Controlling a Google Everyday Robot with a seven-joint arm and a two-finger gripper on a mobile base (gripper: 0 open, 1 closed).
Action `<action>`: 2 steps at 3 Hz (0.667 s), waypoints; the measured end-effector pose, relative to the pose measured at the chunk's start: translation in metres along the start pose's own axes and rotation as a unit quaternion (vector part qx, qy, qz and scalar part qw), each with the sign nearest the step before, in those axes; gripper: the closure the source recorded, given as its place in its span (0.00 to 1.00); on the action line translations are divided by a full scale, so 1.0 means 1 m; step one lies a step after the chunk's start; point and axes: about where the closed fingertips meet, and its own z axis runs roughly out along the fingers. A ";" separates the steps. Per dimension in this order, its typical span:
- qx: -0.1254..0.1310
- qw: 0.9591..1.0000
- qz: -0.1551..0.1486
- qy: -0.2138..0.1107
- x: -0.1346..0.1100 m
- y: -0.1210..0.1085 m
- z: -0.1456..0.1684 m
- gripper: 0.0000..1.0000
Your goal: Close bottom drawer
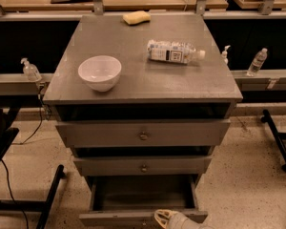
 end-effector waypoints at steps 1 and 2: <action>0.014 1.000 0.005 0.020 0.002 -0.008 0.006 1.00; 0.014 1.000 0.005 0.020 0.002 -0.008 0.006 1.00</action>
Offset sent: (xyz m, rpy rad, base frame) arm 0.0402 -0.0130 0.0031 -0.0622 -0.0214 -0.1658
